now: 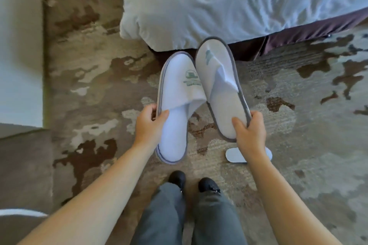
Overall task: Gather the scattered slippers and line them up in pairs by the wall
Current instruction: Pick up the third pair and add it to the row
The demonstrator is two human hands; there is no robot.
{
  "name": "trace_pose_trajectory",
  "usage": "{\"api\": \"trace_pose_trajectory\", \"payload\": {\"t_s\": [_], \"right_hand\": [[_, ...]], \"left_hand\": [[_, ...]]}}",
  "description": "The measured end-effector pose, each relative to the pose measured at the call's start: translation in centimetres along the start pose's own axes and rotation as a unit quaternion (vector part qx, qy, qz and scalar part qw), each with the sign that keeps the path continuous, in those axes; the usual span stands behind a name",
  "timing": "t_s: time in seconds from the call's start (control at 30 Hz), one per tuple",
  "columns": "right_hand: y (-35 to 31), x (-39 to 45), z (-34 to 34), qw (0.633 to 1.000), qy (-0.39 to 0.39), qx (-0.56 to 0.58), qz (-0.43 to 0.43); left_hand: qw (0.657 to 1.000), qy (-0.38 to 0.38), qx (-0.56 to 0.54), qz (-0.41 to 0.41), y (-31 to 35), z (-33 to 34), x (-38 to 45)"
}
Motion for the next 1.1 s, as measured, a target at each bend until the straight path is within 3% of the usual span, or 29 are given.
{"api": "trace_pose_trajectory", "payload": {"t_s": [0.17, 0.27, 0.43, 0.63, 0.87, 1.1], "right_hand": [[-5.1, -4.8, 1.5, 0.991, -0.118, 0.0, -0.057], [-7.0, -7.4, 2.8, 0.971, -0.197, -0.028, -0.131], [-9.7, -13.7, 7.1, 0.918, -0.322, -0.079, -0.218], [-11.7, -25.9, 14.3, 0.811, -0.461, -0.119, -0.339], [-12.0, -43.8, 24.2, 0.697, -0.589, -0.126, -0.39], [-14.2, -60.0, 33.8, 0.657, -0.623, -0.106, -0.41]], "left_hand": [[0.989, 0.133, -0.046, -0.033, 0.5, -7.2, -5.2], [0.964, 0.25, -0.058, -0.074, -1.0, -10.9, -8.7], [0.889, 0.416, -0.121, -0.148, -4.9, -17.6, -15.8], [0.765, 0.56, -0.213, -0.237, -11.6, -25.8, -24.7], [0.636, 0.666, -0.275, -0.274, -21.3, -37.6, -31.8], [0.611, 0.685, -0.279, -0.283, -27.5, -52.2, -35.1]]}}
Point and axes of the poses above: each hand's wrist, its own x-axis towards the middle knuckle, its own z-axis out of the palm, y = z × x, the point moved 2 cm from there along x, towards the middle knuckle, and after that the axes turned 8 degrees about y, right-handed, at the moved point
